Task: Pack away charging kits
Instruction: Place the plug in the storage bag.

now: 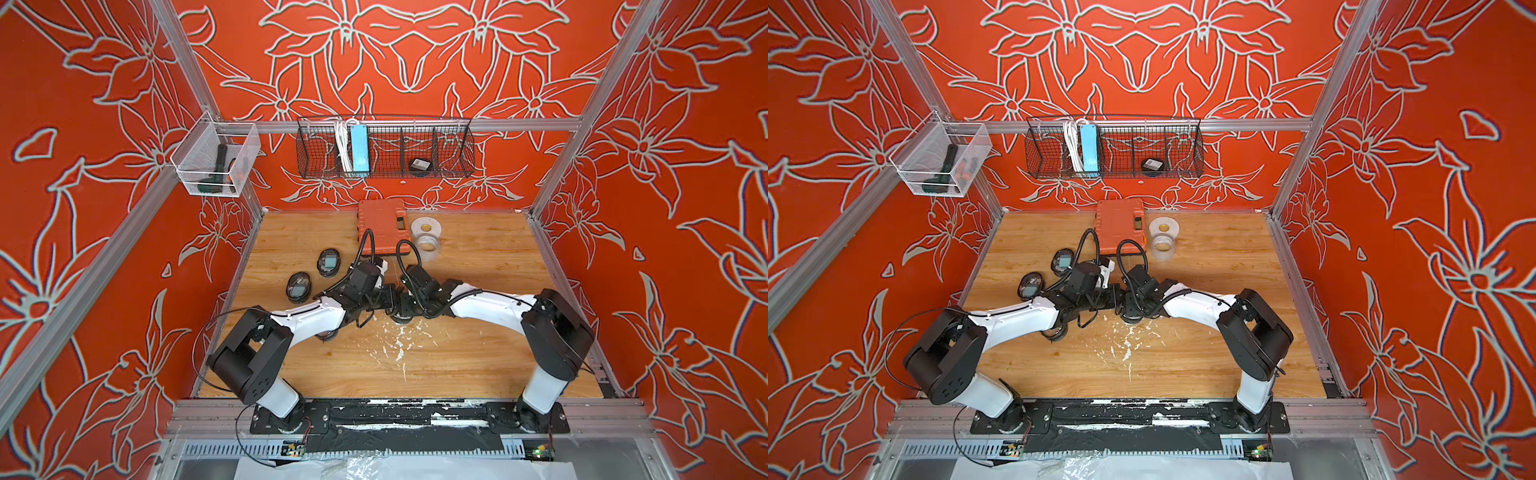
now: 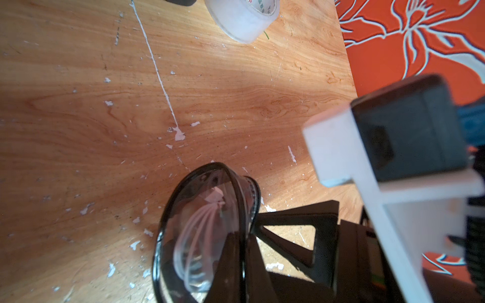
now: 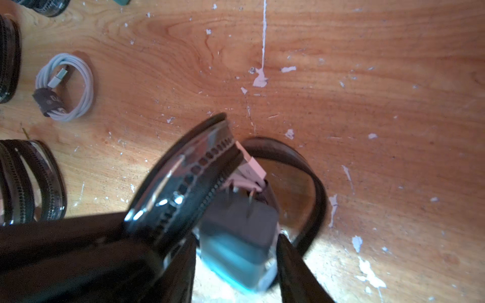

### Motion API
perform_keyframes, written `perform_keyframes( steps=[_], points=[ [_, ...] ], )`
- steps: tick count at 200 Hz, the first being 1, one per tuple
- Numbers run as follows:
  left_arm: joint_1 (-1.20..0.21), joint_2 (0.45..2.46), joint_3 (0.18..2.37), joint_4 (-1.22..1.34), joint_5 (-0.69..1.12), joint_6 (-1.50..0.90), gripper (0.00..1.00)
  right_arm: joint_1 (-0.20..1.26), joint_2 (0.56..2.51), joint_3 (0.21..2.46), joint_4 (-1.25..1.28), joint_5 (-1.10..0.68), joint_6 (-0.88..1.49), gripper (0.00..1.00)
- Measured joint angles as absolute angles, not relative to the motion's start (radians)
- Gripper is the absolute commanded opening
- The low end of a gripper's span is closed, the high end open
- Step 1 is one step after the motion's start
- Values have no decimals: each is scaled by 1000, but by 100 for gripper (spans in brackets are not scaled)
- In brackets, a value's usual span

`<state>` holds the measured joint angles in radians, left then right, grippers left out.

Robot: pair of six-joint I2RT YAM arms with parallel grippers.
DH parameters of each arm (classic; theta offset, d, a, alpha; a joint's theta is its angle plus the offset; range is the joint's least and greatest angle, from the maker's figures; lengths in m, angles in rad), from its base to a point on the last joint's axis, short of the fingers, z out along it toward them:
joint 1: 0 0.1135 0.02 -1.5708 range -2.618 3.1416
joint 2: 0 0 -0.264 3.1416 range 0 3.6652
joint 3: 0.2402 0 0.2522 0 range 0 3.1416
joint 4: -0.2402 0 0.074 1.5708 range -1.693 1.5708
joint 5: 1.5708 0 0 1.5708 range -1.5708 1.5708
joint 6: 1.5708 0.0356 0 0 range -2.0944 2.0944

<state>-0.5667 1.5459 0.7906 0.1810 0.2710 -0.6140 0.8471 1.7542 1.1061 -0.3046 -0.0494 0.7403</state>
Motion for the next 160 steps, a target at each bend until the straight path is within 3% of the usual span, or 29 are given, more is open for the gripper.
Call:
perform_keyframes(
  steps=[35, 88, 160],
  points=[
    [-566, 1549, 791, 183, 270, -614, 0, 847, 1754, 1119, -320, -44, 735, 48],
    [-570, 1558, 791, 188, 274, -615, 0, 849, 1749, 1119, -306, -34, 750, 22],
    [-570, 1559, 791, 186, 266, -622, 0, 849, 1751, 1110, -275, -10, 810, 10]
  ],
)
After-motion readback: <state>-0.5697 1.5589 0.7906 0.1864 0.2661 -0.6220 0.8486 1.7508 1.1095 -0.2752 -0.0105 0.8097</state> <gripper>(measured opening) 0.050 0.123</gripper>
